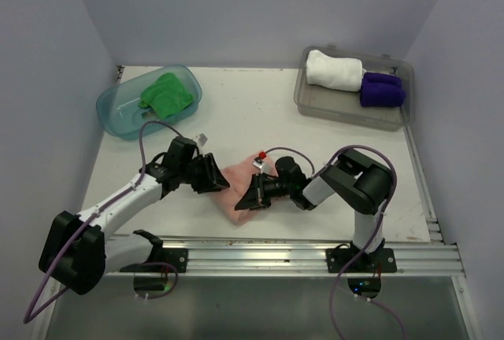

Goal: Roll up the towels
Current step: Roll the towel

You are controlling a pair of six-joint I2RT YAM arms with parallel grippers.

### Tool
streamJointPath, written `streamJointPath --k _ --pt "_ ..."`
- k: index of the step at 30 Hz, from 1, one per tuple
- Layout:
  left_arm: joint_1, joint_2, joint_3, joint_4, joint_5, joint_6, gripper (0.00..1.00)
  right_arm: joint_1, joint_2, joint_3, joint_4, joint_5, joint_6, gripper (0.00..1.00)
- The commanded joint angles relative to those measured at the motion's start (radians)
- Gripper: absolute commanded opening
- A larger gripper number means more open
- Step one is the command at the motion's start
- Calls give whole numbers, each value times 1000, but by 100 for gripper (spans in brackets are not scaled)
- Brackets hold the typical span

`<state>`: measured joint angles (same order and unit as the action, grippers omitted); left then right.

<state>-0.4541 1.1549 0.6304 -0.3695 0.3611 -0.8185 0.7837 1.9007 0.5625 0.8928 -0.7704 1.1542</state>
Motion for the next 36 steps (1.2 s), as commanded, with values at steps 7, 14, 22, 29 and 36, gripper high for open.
streamJointPath --k 7,14,22,29,36 --pt "-15 167 -9 202 59 18 42 -14 26 -39 75 25 55 0" --pt "-15 259 -6 233 55 10 40 -14 -35 -39 -29 46 0 0" --pt "-14 347 -23 242 78 2 38 -9 -253 17 -470 189 -215 30" --pt "-15 384 -28 253 111 7 38 66 -543 195 -1082 580 -520 59" --pt "-15 411 -35 268 125 -1 38 274 -554 406 -1253 862 -665 56"
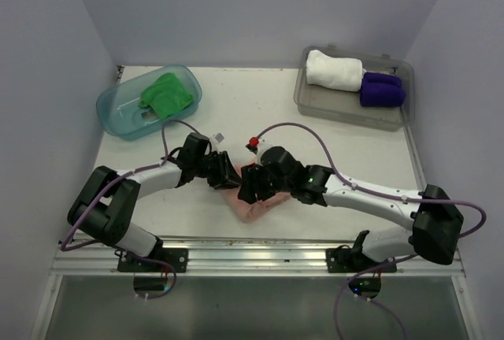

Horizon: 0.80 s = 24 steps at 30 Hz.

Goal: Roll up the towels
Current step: Roll the towel

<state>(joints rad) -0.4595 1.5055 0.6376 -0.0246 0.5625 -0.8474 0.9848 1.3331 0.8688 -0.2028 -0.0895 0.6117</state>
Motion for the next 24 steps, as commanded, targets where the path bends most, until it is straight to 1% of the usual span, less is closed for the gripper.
streamJointPath --k 1,6,12,16,20,24 --pt "-10 62 -49 -68 -69 27 38 115 50 120 -161 189 -148 56" --pt "-8 61 -62 -54 -65 18 38 150 164 200 -115 113 -182 56" --pt "-10 51 -59 -66 -70 22 38 152 281 236 -101 105 -199 57" --pt "-10 50 -58 -74 -76 22 38 153 340 231 -136 207 -179 57" --pt "-8 48 -52 -75 -78 22 38 155 356 176 -142 315 -162 59" --pt "-8 47 -39 -95 -85 28 38 175 356 157 -168 424 -159 61"
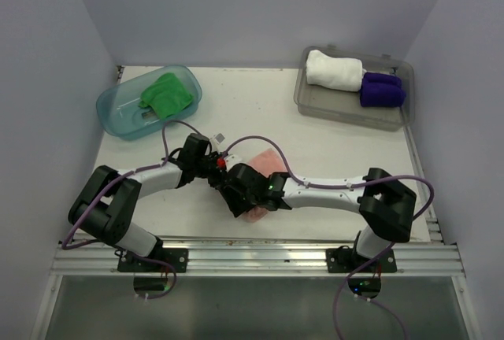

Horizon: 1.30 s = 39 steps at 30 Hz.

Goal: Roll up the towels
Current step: Roll the towel

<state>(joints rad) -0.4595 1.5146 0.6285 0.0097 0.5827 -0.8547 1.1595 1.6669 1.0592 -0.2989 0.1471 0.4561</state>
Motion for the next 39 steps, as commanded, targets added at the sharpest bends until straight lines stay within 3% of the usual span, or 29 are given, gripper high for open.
streamJointPath --k 1,12,18,30,39 --pt "-8 36 -29 -131 -106 37 38 15 21 -30 -86 207 -5 61" --pt "-8 42 -24 -142 -116 37 38 86 -39 36 -166 327 1 61" --pt "-8 27 -23 -146 -121 42 38 91 -79 53 -186 312 10 62" --pt "-8 22 -23 -149 -116 42 38 92 47 22 -141 232 59 63" --pt "-8 -1 -6 -166 -112 33 38 94 119 -13 -98 255 82 63"
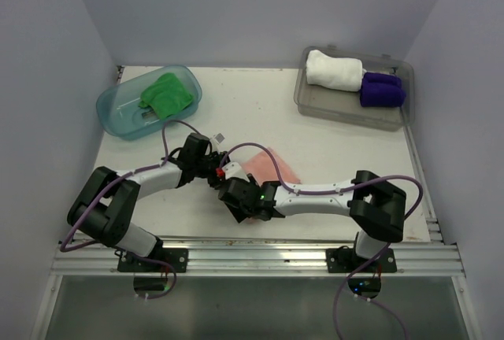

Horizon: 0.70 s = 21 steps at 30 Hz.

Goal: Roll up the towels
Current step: Roll the towel

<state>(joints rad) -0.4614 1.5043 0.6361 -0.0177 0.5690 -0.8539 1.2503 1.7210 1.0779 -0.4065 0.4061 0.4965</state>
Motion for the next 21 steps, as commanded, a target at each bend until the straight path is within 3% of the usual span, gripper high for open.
streamJointPath --k 1,5,8,15,19,21 --pt "-6 5 -10 -142 -100 30 38 3 74 -33 15 2 54 63" --pt "-5 -16 4 -165 -104 21 42 3 106 -58 32 31 76 61" --pt "4 -36 10 -179 -104 9 43 3 126 -72 38 49 93 51" --pt "52 -110 27 -234 -97 10 44 1 114 -114 72 31 105 12" --pt "90 -144 39 -268 -97 24 44 1 86 -142 115 5 97 0" --pt "116 -171 40 -284 -95 32 44 0 74 -154 124 -4 99 0"
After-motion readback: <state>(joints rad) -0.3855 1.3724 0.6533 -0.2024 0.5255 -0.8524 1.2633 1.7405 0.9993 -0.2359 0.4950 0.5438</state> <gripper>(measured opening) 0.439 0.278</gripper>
